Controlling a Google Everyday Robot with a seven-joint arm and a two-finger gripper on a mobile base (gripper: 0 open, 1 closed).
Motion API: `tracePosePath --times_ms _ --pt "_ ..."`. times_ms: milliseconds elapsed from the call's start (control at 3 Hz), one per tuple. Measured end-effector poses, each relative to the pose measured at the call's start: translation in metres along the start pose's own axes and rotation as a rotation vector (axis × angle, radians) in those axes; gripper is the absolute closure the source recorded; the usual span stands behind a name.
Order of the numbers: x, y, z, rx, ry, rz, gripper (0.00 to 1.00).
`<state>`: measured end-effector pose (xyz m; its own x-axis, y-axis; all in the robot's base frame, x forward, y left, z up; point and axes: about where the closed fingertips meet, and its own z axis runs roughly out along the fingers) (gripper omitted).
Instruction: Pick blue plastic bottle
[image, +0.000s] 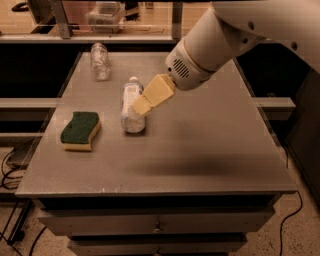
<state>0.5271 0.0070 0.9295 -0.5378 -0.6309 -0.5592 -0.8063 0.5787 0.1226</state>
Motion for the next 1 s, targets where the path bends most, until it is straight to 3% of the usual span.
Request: tracePosePath --times_ms 667,1000 --pt "-0.043 -0.038 0.040 0.026 -0.120 0.194 0.00" --pt "-0.063 -0.053 0.064 0.080 -0.101 0.256 0.00"
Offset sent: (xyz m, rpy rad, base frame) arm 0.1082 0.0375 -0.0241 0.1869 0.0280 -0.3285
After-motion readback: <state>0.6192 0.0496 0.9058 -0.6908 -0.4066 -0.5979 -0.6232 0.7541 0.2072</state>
